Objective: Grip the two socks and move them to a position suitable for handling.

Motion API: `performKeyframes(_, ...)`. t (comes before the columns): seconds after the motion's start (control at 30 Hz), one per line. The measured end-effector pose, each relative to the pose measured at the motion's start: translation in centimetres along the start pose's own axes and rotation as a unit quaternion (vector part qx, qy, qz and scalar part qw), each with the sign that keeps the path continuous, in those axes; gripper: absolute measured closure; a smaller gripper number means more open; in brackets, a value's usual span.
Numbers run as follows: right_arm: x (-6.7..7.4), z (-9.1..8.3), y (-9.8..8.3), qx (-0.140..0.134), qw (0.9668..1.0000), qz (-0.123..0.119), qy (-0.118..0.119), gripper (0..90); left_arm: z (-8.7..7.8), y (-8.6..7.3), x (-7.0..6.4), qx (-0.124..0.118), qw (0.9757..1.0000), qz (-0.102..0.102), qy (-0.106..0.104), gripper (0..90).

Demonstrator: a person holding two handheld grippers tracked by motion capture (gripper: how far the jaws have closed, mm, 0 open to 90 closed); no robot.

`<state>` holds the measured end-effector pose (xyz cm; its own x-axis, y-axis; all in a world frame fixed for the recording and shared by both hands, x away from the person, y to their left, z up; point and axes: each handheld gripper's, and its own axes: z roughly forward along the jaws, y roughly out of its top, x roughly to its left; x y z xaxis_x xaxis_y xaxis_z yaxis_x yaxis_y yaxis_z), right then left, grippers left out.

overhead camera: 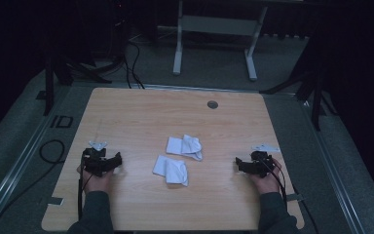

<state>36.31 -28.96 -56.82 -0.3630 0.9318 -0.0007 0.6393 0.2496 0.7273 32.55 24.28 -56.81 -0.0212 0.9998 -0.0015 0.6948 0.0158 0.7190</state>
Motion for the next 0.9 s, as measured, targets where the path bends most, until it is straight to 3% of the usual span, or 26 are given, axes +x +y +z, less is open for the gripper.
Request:
performKeyframes(0.43, 0.0, -0.1, 0.1, 0.005, 1.0, -0.006, 0.006, 15.9, -0.1, -0.1, 0.0, 0.0, 1.0, 0.0, 0.0, 21.7)
performKeyframes(0.5, 0.0, -0.1, 0.1, 0.007, 0.9999, -0.01, 0.009, 19.9, -0.1, -0.1, 0.0, -0.001, 1.0, 0.0, 0.0, 21.7)
performKeyframes(0.53, 0.2, -0.4, 0.5, 0.022, 0.9994, -0.02, 0.018, 31.8, -0.1, -0.1, 0.0, -0.002, 1.0, -0.001, 0.0, 21.7)
performKeyframes(0.63, 0.7, -0.8, 0.9, 0.036, 0.9982, -0.036, 0.031, 47.5, -0.1, -0.1, 0.0, -0.001, 1.0, 0.001, -0.001, 21.7)
performKeyframes(0.77, 1.2, -1.1, 0.9, 0.04, 0.9966, -0.051, 0.051, 54.4, -0.1, -0.1, 0.0, -0.001, 1.0, 0.002, -0.002, 21.7)
performKeyframes(0.9, 1.9, -1.6, 0.8, 0.039, 0.9946, -0.06, 0.076, 67.3, -0.1, -0.1, 0.0, 0.0, 1.0, 0.003, -0.002, 21.7)
